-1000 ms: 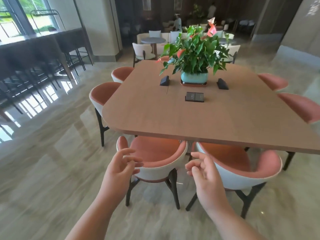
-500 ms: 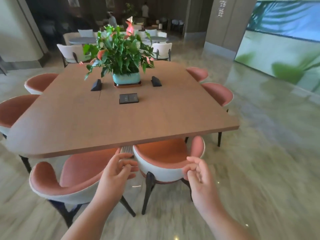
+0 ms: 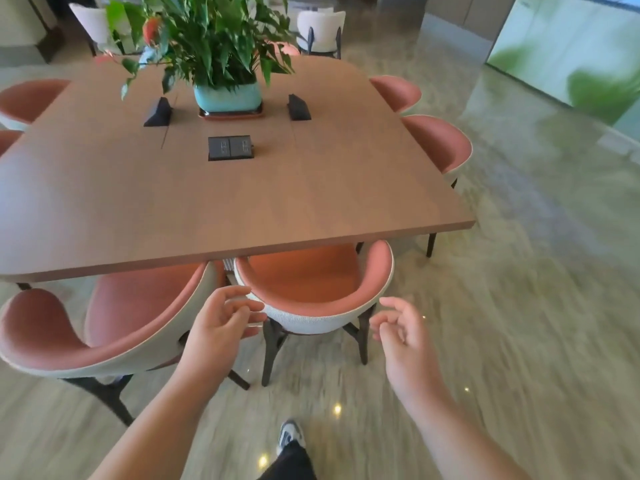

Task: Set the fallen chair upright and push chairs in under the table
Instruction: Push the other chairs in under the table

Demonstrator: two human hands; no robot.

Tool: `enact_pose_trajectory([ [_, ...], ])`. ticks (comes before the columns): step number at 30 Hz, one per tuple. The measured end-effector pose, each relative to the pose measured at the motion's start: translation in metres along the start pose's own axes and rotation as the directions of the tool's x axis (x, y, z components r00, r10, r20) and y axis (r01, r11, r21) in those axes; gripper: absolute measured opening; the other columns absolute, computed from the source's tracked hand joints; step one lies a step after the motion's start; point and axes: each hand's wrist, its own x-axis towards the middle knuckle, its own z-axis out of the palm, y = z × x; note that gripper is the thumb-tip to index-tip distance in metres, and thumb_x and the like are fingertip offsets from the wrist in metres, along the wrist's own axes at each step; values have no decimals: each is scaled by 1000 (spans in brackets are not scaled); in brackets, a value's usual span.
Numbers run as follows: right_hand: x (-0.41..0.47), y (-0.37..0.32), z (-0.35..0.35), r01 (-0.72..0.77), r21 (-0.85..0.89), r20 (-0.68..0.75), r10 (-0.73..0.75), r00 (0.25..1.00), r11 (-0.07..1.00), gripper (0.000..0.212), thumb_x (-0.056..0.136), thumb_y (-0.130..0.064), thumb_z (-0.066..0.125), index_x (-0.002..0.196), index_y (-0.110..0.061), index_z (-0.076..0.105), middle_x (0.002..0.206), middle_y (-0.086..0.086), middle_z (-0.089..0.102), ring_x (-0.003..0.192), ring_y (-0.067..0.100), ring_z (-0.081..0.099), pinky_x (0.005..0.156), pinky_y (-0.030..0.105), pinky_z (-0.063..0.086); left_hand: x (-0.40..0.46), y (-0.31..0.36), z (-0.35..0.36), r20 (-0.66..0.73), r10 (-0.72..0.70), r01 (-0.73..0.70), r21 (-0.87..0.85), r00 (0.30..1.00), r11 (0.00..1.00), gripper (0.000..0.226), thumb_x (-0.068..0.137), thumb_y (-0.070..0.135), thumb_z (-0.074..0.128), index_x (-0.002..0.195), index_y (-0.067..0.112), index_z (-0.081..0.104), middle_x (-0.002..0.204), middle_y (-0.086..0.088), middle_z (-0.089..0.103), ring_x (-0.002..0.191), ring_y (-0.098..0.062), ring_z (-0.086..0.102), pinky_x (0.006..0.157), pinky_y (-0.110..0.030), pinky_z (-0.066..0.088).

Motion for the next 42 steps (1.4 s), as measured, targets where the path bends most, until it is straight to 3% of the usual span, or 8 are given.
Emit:
enact_pose_trajectory([
  [11,147,61,57,-150,-121,41,156,987,981,37,96,4,47,115,-26,55,96,3,67,87,15,63,70,11,45,138,-81,33,-86,-275,279,35,957,960,26,105,4,51,112,26,64,95,7,80,88,-10,77,74,-30,61],
  [14,183,88,63,-208,-181,-16,209,978,961,36,95,-1,50,114,-32,55,101,-4,67,90,4,61,71,9,42,167,-107,48,-105,-359,371,133,927,919,19,102,16,60,118,26,59,115,3,73,89,-10,75,82,-39,62],
  [18,231,138,58,-376,-287,-86,367,926,881,39,95,-8,55,132,-21,52,131,-2,55,115,9,53,96,27,40,203,-146,62,-169,-604,623,109,779,774,79,94,38,74,158,17,34,151,-13,53,129,-32,60,107,-52,50],
  [21,271,177,53,-486,-349,-152,464,873,801,61,91,-16,66,147,-16,41,147,3,44,137,21,44,108,36,37,233,-177,70,-202,-736,745,-42,646,665,103,89,42,80,167,20,16,136,-11,55,112,-33,63,91,-46,54],
  [26,327,228,57,-694,-228,-160,677,719,683,100,83,-23,79,159,-18,14,153,9,44,129,32,53,107,48,45,275,-218,84,-117,-825,780,-276,553,562,52,89,33,83,133,14,61,121,-14,76,104,-36,73,77,-56,62],
  [30,346,253,56,-789,-108,-199,764,614,606,91,76,-29,84,150,-19,30,129,5,64,100,28,65,94,51,54,290,-230,92,-253,-815,726,-369,522,580,55,80,21,91,127,13,63,117,-15,76,99,-38,75,77,-58,63],
  [35,365,260,39,-901,63,11,903,430,429,66,70,-35,89,128,-28,57,114,-1,74,96,25,72,63,40,59,291,-230,91,-253,-808,716,-374,533,590,66,79,13,90,135,21,56,117,-10,74,99,-36,74,57,-50,63],
  [42,370,276,39,-885,31,-8,886,464,464,47,81,-19,77,123,-27,57,114,4,72,95,29,71,64,38,56,289,-231,93,-379,-720,700,-218,581,680,51,85,10,79,130,20,57,121,-12,69,100,-34,70,73,-41,59],
])
